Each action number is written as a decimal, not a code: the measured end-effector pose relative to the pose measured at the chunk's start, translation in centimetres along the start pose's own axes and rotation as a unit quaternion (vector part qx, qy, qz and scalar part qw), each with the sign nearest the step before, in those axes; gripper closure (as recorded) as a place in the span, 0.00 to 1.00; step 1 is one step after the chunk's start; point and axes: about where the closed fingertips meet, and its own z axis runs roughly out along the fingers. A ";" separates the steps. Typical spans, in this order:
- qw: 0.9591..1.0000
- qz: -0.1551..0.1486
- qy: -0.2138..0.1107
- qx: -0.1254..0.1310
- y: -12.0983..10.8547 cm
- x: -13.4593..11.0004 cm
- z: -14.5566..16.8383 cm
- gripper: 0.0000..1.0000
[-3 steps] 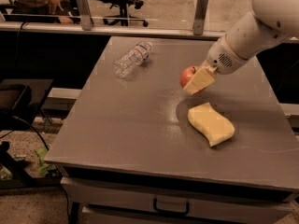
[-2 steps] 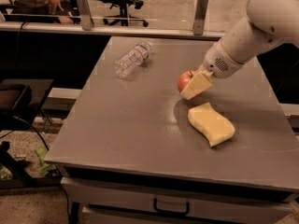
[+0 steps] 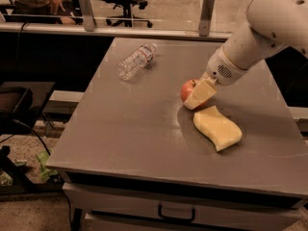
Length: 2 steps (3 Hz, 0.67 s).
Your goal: Move apple near sponge
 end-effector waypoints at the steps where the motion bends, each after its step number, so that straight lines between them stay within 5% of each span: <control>1: 1.000 -0.001 0.000 -0.002 0.1 0.0 0.2 0.00; 2: 1.000 -0.001 0.000 -0.002 0.1 0.0 0.2 0.00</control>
Offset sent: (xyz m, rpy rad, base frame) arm 0.0000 0.0011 -0.0010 0.0004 0.0017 0.0022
